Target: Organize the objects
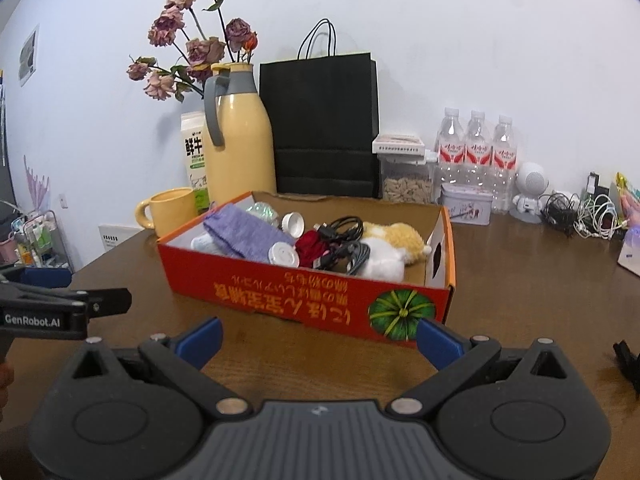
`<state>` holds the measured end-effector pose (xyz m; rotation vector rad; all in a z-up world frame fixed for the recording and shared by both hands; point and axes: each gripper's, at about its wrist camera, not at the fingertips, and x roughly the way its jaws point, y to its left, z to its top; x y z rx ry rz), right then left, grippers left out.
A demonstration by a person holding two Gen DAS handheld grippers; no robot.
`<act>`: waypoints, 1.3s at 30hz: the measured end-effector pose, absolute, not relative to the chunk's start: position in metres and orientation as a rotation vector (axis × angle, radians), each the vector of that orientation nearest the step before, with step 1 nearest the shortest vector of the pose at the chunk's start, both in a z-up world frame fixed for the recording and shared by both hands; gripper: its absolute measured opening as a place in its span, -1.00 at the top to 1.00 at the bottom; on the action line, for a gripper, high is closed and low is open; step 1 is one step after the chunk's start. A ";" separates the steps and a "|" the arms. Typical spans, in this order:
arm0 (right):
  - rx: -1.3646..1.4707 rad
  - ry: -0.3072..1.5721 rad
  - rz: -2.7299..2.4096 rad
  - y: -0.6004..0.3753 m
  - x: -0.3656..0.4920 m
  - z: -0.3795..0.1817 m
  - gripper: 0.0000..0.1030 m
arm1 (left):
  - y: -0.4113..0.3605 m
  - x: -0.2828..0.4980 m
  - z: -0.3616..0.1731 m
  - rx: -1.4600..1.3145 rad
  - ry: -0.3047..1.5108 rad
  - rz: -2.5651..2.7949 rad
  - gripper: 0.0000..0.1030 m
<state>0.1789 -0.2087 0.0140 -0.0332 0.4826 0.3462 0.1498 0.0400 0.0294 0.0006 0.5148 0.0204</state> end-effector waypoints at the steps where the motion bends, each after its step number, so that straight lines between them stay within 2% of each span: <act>1: -0.031 0.487 0.346 -0.209 0.178 0.013 -1.00 | 0.040 0.149 0.029 0.001 0.516 0.020 -1.00; 39: -0.025 0.504 0.345 -0.208 0.169 0.011 -1.00 | 0.034 0.136 0.026 0.008 0.527 0.008 -1.00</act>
